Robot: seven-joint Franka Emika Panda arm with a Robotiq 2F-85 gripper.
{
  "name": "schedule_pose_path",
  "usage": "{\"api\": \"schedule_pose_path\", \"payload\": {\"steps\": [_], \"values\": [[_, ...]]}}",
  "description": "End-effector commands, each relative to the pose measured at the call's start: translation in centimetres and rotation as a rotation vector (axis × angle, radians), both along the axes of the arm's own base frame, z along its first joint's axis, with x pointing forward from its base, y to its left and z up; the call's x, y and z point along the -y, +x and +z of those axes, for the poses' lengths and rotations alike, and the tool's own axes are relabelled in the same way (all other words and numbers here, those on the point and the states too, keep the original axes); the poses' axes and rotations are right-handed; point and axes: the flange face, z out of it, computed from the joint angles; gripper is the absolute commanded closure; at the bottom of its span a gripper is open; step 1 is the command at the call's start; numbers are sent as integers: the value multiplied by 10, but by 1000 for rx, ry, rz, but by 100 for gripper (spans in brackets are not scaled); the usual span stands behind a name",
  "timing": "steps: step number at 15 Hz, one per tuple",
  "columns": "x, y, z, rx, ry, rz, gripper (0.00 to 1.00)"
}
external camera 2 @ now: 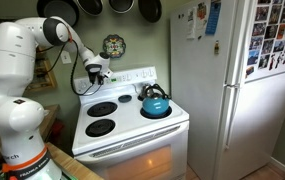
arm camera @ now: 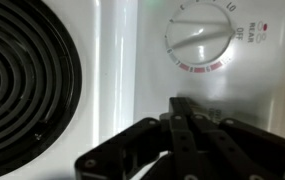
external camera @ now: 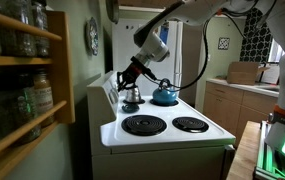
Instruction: Flip the switch on the top left of the stove to turn off the oven light
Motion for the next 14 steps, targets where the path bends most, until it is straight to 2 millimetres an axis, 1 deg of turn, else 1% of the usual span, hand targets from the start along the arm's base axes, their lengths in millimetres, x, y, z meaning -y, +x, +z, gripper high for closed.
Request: {"api": "schedule_pose_path", "payload": {"steps": [1,5,14], "values": [[4,-6,5,1,-26,-28,100],[6,-7,10,13,-39,-28,100],[2,0,7,21,-25,-28,100]]}}
